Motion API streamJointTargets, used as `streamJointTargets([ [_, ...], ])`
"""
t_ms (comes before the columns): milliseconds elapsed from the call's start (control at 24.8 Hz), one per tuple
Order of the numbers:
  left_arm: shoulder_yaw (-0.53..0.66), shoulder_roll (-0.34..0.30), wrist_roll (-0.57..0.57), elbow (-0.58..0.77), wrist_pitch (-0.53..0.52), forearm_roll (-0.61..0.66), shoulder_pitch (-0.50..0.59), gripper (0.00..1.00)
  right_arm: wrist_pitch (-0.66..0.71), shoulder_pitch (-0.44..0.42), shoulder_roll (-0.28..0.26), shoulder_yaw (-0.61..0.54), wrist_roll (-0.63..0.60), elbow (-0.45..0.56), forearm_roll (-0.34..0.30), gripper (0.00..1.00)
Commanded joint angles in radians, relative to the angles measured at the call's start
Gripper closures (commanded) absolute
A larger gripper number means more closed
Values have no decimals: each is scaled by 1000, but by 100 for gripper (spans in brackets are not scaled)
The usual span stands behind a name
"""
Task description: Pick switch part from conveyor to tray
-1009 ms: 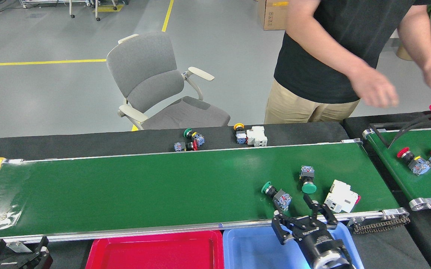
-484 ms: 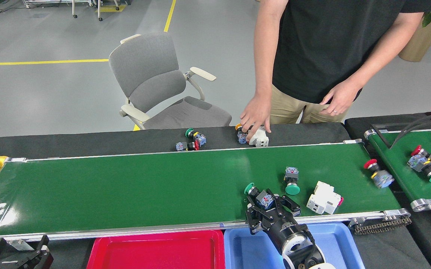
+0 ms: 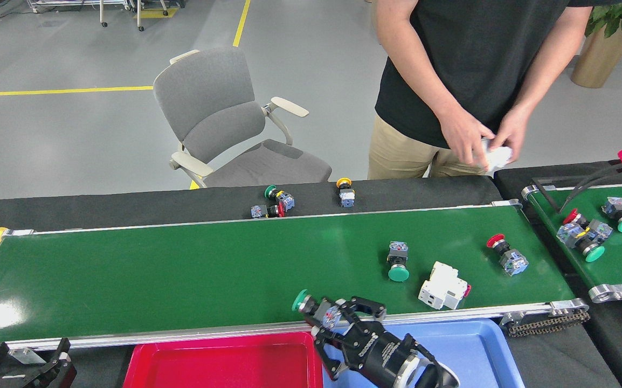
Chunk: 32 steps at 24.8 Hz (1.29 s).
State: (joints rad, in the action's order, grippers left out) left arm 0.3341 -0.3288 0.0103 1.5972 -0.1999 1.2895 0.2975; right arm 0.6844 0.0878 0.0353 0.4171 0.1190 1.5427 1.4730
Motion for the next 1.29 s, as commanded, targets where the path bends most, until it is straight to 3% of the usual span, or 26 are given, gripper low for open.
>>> streamJointTargets([
  [0, 3, -12, -3, 0, 5, 2, -9, 0, 46, 15, 9, 8, -13, -7, -3, 0],
  [242, 10, -9, -3, 6, 0, -1, 8, 0, 10, -17, 8, -31, -10, 22, -43, 0],
  [444, 11, -7, -3, 7, -1, -1, 14, 0, -226, -263, 28, -406, -58, 134, -126, 3],
  [525, 13, -7, -3, 6, -1, -1, 14, 0, -305, -348, 58, -517, -142, 160, -134, 3],
  [605, 13, -7, -3, 9, 0, -1, 15, 0, -390, -375, 58, -574, -171, 166, -134, 3],
  [726, 13, -6, -3, 9, 0, -1, 15, 0, -503, -370, 35, -583, -170, 162, -131, 2],
  [847, 8, -7, -3, 3, 0, -1, 3, 0, -497, -330, -11, -566, -167, 158, -126, 2],
  [1130, 5, -7, -3, 4, 0, 1, -1, 0, -385, -141, -178, -290, -124, 85, -134, 1],
  [1251, 5, -9, -3, 4, 0, 1, -1, 0, -292, -85, -173, -261, -18, 37, -135, 1],
])
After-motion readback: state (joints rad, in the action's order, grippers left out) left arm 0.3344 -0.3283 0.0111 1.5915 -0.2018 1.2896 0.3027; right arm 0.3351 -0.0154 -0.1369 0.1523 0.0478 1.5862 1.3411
